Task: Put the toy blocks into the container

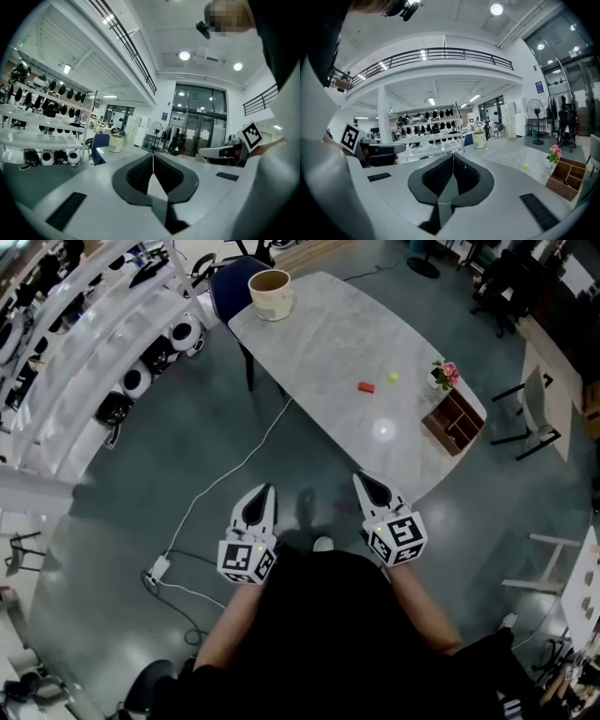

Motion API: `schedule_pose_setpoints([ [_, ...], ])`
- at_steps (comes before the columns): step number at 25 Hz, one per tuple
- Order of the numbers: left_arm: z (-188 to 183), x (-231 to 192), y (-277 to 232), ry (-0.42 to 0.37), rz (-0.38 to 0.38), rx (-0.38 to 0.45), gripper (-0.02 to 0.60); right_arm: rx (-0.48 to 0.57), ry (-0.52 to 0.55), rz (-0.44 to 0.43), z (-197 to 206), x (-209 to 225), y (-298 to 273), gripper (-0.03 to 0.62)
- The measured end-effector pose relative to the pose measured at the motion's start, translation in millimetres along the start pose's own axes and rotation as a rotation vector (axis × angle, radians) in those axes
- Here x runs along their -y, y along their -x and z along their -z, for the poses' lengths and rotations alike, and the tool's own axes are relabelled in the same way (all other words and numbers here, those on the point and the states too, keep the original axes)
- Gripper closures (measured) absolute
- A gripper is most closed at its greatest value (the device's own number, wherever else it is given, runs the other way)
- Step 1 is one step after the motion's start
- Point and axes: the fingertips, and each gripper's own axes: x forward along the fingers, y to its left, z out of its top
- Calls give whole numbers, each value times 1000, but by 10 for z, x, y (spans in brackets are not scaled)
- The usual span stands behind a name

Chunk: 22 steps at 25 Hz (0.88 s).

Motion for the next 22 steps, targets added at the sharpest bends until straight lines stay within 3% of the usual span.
schedule_pose_setpoints([
  [5,16,126,-5,14,28,6,575,29,-4,21,-7,119,82,588],
  [6,12,163,1,24,46,13,550,29,-7,31,-1,140,99,568],
  [8,3,199,13,27,61,18,430,16,-21,40,34,162,120,448],
  [11,17,144,47,19,22,21,410,-8,-43,17,129,150,131,408],
  [22,160,-82,347,8,-85,8,402,-79,-57,-122,452,-118,-37,404],
])
